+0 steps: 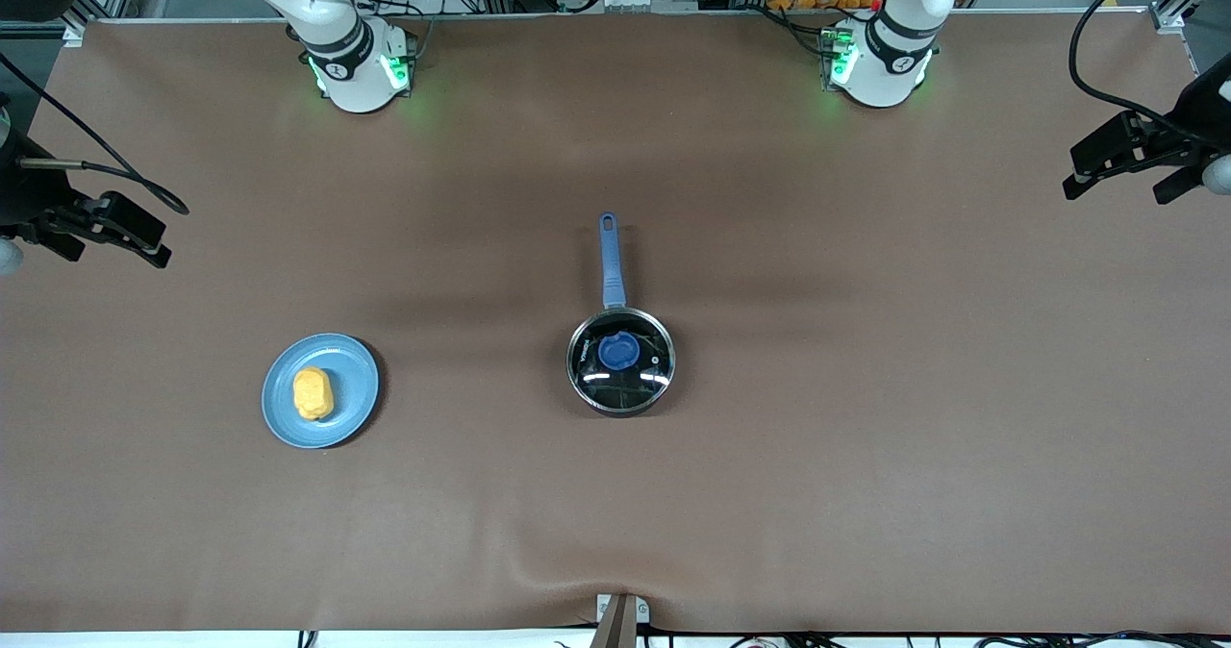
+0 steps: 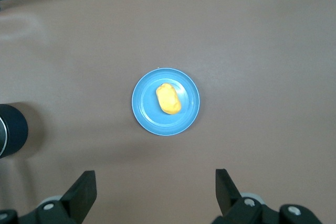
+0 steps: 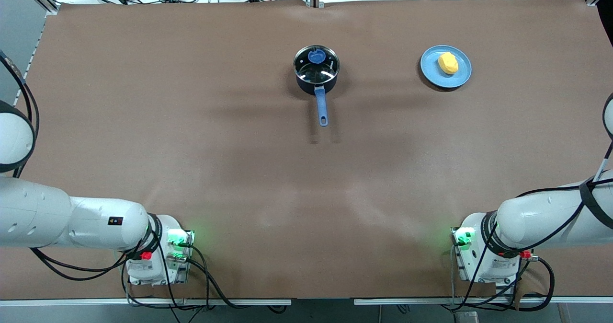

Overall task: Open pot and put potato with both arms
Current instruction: 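Move the right gripper toward the yellow potato on the blue plate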

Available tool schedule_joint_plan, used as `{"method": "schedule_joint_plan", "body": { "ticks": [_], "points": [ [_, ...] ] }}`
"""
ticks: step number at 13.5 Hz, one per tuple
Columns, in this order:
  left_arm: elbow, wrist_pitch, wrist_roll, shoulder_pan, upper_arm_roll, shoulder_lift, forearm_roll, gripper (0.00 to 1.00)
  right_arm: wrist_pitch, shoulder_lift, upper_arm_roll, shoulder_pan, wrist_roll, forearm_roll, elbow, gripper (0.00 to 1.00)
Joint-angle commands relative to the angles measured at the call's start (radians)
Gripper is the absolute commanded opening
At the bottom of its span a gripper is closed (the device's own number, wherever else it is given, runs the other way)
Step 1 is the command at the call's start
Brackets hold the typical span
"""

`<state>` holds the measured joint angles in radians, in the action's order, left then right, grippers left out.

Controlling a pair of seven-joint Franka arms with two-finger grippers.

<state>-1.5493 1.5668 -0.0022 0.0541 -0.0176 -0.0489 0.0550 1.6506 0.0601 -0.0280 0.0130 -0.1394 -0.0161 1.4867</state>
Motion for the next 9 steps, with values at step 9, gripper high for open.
{"method": "schedule_joint_plan", "body": {
  "ticks": [9],
  "points": [
    [0.011, -0.018, -0.001, 0.062, -0.002, 0.009, -0.033, 1.00, -0.014, -0.026, -0.013, -0.019, 0.015, 0.004, 0.021, 1.00]
  ]
}}
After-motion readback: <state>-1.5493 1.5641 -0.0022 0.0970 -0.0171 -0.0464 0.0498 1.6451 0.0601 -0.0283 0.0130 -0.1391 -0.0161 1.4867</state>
